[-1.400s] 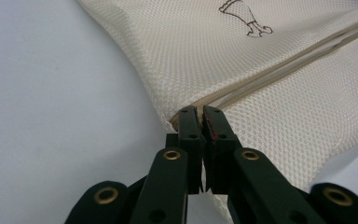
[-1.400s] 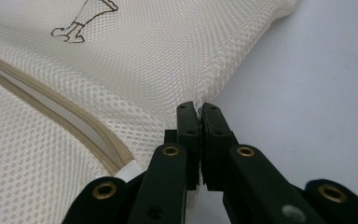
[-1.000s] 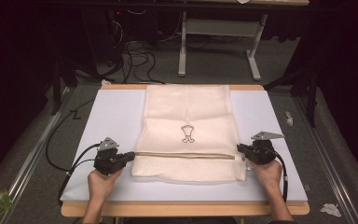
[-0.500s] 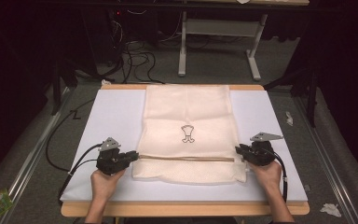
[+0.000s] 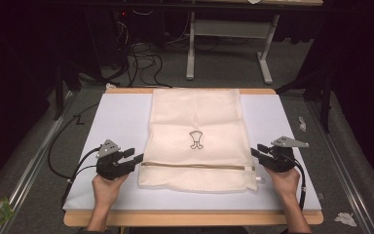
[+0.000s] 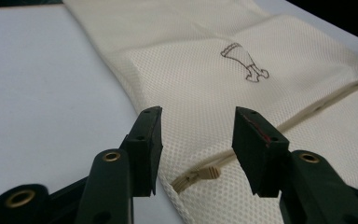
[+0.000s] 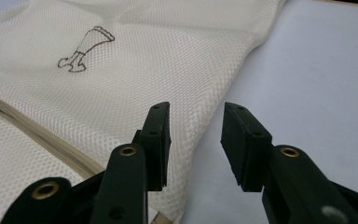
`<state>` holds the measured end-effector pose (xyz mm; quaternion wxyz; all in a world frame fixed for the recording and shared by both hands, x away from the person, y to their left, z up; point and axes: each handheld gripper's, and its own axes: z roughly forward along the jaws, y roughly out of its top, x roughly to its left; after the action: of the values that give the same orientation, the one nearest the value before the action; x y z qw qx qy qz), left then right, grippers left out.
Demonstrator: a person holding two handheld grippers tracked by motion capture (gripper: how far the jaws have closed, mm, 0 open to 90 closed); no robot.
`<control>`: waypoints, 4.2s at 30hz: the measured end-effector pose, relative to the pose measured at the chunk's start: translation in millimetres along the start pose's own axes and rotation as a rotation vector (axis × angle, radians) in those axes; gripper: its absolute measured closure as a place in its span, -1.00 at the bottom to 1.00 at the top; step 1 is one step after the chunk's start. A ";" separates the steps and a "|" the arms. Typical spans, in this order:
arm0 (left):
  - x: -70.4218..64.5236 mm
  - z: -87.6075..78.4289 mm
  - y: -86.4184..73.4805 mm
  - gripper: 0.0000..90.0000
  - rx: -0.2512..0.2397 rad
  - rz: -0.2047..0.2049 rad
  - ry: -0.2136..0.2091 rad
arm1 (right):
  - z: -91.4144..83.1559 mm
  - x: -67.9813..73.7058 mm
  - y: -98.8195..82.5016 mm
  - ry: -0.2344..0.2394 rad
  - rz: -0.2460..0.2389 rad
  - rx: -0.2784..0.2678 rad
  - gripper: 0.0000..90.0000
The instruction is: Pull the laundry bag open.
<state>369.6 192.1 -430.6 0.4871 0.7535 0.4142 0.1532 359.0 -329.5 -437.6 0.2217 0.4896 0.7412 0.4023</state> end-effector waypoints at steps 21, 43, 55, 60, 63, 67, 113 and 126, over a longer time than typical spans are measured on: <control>18.8 -16.4 5.8 0.05 -0.054 -0.006 0.080 | -37.0 -28.3 3.7 -0.058 0.051 -0.086 0.25; 41.5 -36.8 -12.7 0.02 -0.108 -0.086 0.121 | -59.1 -50.0 -18.1 -0.108 0.123 -0.160 0.23; 48.4 -30.2 -16.0 0.01 -0.097 -0.102 0.146 | -56.7 -63.1 -28.9 -0.146 0.168 -0.150 0.24; 51.9 -26.0 -17.8 -0.02 -0.091 -0.112 0.151 | -53.2 -68.3 -34.1 -0.154 0.190 -0.133 0.24; 54.2 -24.5 -18.3 -0.04 -0.084 -0.118 0.152 | -51.0 -71.2 -37.1 -0.160 0.199 -0.121 0.24; 55.5 -23.0 -18.3 -0.06 -0.080 -0.116 0.155 | -48.5 -73.1 -39.1 -0.163 0.206 -0.113 0.24; 66.5 17.6 -28.9 -0.07 0.032 -0.125 0.226 | -18.8 -75.5 -45.2 -0.201 0.185 -0.004 0.23; 67.8 21.3 -30.0 -0.09 0.036 -0.125 0.250 | -14.8 -76.1 -46.3 -0.221 0.176 0.014 0.22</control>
<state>410.3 237.1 -478.4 0.4266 0.7100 0.5205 0.2074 355.1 -413.0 -471.7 0.2625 0.5955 0.6693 0.3585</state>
